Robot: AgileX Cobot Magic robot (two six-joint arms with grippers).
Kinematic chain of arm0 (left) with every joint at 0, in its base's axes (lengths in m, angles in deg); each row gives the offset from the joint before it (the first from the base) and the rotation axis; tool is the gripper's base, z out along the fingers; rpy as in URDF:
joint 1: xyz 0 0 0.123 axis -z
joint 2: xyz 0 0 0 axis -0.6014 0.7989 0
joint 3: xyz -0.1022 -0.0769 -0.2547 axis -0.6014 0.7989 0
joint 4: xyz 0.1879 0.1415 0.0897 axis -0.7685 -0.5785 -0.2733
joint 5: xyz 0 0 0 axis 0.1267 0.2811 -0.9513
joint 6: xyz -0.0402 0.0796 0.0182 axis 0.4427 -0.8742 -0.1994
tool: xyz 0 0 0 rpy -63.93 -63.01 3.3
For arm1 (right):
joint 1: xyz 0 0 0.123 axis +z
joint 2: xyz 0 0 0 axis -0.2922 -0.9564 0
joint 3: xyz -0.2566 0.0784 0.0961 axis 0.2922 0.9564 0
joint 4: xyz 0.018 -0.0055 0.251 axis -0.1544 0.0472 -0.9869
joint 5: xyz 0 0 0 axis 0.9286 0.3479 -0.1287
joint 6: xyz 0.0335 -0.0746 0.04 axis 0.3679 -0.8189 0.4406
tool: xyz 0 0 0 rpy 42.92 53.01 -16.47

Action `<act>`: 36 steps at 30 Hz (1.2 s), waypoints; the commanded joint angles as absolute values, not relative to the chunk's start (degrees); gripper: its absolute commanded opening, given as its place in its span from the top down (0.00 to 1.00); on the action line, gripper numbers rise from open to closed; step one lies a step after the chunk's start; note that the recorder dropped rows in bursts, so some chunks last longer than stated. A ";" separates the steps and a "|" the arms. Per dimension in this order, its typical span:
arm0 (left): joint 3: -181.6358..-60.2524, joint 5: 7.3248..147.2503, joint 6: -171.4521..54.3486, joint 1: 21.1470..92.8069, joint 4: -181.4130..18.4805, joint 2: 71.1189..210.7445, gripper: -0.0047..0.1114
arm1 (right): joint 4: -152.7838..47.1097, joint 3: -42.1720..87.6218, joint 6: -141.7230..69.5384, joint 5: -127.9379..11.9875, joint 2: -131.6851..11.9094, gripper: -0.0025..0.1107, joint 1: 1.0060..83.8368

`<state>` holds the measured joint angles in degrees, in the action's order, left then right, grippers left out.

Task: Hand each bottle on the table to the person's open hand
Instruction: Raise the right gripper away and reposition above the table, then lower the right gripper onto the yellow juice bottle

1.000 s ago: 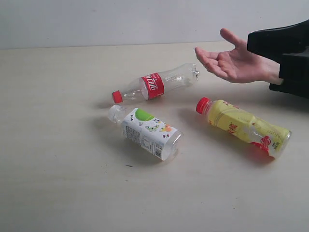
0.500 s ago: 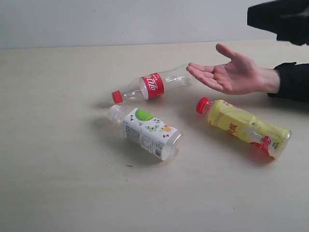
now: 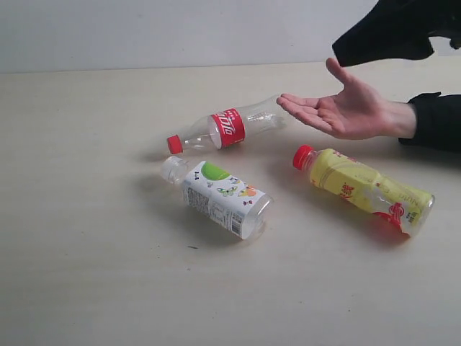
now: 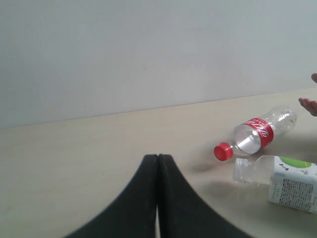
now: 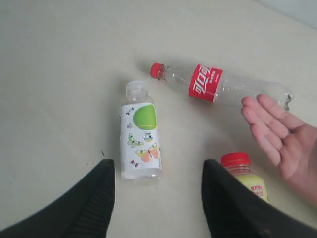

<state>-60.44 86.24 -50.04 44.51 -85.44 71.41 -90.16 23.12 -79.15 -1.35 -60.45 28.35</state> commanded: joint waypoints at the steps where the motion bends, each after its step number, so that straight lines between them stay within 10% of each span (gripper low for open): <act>1: -60.25 86.01 -49.60 44.35 -85.54 71.12 0.96 | -88.82 21.35 -78.55 -0.28 -64.23 0.44 28.25; 36: -60.25 86.01 -49.60 44.35 -85.54 71.12 0.96 | -53.58 9.75 -52.01 -2.39 -90.04 0.32 57.31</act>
